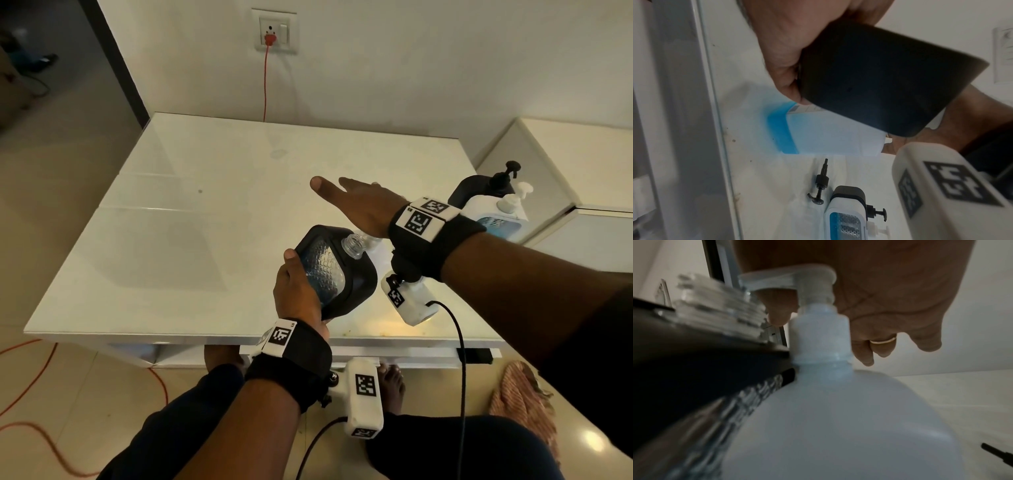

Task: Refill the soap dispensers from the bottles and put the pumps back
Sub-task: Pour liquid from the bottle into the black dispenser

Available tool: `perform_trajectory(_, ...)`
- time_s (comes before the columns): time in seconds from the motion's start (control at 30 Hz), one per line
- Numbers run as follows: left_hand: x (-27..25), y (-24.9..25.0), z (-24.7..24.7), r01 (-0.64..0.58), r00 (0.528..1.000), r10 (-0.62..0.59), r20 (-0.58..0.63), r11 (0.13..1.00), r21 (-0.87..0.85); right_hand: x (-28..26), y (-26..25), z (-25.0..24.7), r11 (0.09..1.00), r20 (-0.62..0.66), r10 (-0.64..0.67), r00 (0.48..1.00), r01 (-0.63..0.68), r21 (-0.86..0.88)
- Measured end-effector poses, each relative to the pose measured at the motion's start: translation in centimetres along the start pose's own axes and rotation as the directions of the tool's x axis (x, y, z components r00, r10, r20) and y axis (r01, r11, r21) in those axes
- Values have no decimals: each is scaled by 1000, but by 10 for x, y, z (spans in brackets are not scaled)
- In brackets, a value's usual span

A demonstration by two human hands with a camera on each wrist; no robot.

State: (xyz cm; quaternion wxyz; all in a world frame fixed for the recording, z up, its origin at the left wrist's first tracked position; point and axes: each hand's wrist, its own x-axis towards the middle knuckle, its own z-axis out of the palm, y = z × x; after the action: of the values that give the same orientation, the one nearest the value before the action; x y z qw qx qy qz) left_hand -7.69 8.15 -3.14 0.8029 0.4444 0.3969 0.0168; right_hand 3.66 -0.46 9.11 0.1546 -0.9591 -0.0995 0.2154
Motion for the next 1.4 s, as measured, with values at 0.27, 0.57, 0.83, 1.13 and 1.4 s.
perform_trajectory(0.27, 0, 1, 0, 5, 1000, -5, -2, 1000, -3, -1, -1, -5, 1000, 23, -13, 1000, 13, -15)
perform_trajectory(0.57, -2, 2, 0, -21, 1000, 21, -16, 1000, -5, 1, 0, 0, 1000, 19, -4, 1000, 4, -2)
perform_trajectory(0.83, -7, 8, 0, 6, 1000, -6, -13, 1000, -2, -4, -5, -8, 999, 43, -20, 999, 19, 31)
perform_trajectory(1.13, -7, 7, 1, 14, 1000, -14, -11, 1000, -27, -6, -4, -2, 1000, 31, 9, 999, -10, 17)
perform_trajectory(1.4, -8, 6, 3, 31, 1000, -31, 1, 998, -59, -6, -4, -6, 999, 23, 6, 1000, -7, 43)
